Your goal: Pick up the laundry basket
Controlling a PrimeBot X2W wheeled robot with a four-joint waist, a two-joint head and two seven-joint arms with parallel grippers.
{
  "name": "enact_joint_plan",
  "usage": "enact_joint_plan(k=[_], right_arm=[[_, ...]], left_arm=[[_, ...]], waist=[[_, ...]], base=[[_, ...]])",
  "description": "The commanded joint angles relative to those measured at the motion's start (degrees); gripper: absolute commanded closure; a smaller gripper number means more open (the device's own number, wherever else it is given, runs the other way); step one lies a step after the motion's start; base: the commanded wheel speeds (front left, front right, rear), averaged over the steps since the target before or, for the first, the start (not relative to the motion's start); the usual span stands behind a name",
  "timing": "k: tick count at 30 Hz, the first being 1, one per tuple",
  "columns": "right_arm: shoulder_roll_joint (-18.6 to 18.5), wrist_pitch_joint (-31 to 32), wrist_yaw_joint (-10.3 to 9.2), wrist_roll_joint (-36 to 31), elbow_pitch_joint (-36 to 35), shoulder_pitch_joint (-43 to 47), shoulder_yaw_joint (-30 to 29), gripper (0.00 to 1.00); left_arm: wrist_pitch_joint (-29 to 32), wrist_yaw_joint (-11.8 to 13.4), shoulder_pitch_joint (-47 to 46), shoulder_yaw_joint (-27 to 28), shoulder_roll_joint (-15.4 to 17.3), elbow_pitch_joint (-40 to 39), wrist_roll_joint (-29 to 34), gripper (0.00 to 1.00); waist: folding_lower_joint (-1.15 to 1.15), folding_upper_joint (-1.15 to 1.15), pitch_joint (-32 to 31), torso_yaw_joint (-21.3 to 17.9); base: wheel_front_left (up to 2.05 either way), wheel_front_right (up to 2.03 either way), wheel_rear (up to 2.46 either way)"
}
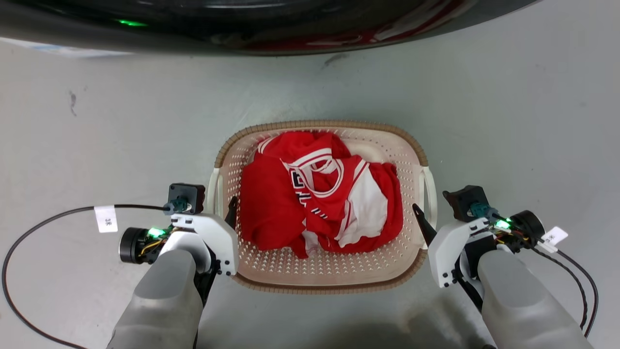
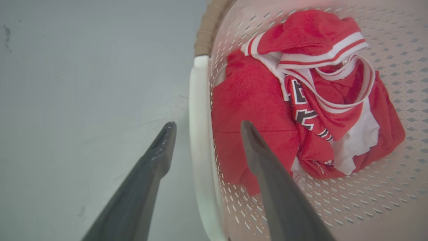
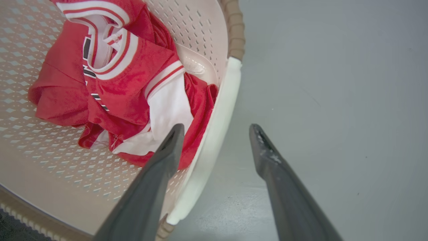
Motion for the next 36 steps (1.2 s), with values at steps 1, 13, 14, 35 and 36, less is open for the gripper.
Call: enact_joint_plan(k=[1,13,14,35,36], right_arm=[[-0.07,-0.12,-0.03,0.27,0.87,-1.69,0.26,0.0],[-0.08,0.61,-0.02,2.66,5.68,-5.47,2.02,0.0],[-0.07,0.92,-0.02,2.97,5.85,-5.54,2.23,0.0],[-0.11,3.48,-0.02,8.95,6.91,-2.6,8.68,1.0],[-0.09,3.63,-0.02,9.71,6.81,-2.14,9.25,1.0]], left_arm=[[-0.11,-0.18,-1.12,-0.31,-0.16,0.33,-0.19,0.0],[0.49,-0.28,-4.12,-2.63,-0.67,1.44,-0.8,0.0],[0.49,-0.29,-4.31,-2.88,-0.71,1.46,-0.68,0.0],[5.16,-0.42,0.47,-9.32,-1.59,1.8,-5.87,1.0],[5.51,-0.42,1.1,-9.96,-1.65,1.8,-6.37,1.0]], waist=[[-0.01,0.0,1.49,0.33],[-0.01,0.0,5.5,1.07],[-0.01,0.0,5.68,1.13],[-0.01,0.0,-3.28,1.44],[-0.01,0.0,-4.35,1.42]], base=[[0.0,0.0,0.0],[0.0,0.0,0.0],[0.0,0.0,0.0],[0.0,0.0,0.0],[0.0,0.0,0.0]])
